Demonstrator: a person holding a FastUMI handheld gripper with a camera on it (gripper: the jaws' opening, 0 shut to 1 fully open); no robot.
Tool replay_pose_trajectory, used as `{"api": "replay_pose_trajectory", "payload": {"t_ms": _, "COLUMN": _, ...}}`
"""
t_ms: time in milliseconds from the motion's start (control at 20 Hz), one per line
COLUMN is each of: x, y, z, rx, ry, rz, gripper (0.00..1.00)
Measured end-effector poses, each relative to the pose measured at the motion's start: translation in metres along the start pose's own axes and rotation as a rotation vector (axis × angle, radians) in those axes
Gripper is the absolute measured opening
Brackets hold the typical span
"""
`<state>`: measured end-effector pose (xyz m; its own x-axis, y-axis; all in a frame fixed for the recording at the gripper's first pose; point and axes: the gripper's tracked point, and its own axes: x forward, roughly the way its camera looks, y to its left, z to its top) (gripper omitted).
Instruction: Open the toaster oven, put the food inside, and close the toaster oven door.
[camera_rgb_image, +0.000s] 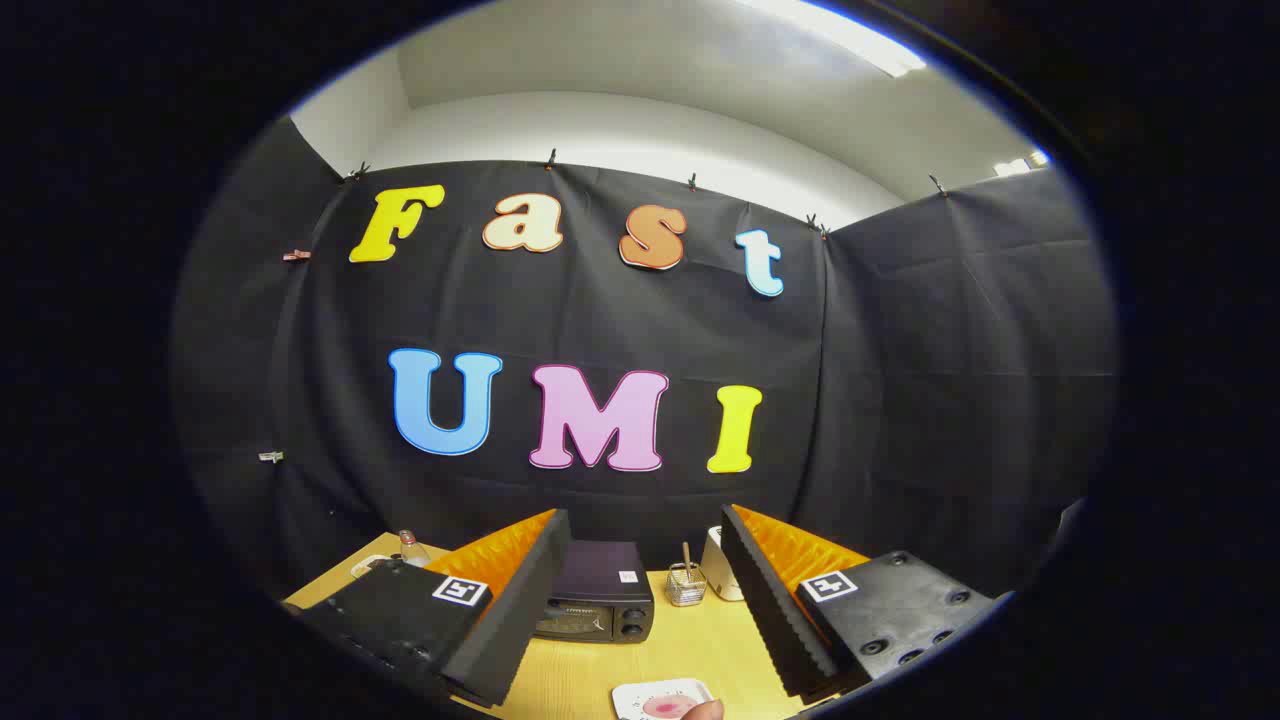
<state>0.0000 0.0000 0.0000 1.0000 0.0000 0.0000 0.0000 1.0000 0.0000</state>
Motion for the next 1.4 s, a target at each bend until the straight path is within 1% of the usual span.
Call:
{"api": "replay_pose_trajectory", "payload": {"t_ms": 300, "x": -0.004, "y": -0.001, "z": -0.001, "rx": 0.010, "ry": 0.001, "rz": -0.003, "gripper": 0.97}}
{"api": "replay_pose_trajectory", "payload": {"t_ms": 1000, "x": -0.008, "y": 0.010, "z": 0.004, "rx": 0.017, "ry": -0.012, "rz": 0.035, "gripper": 0.97}}
{"api": "replay_pose_trajectory", "payload": {"t_ms": 1400, "x": 0.001, "y": 0.031, "z": -0.008, "rx": 0.018, "ry": 0.008, "rz": 0.069, "gripper": 0.97}}
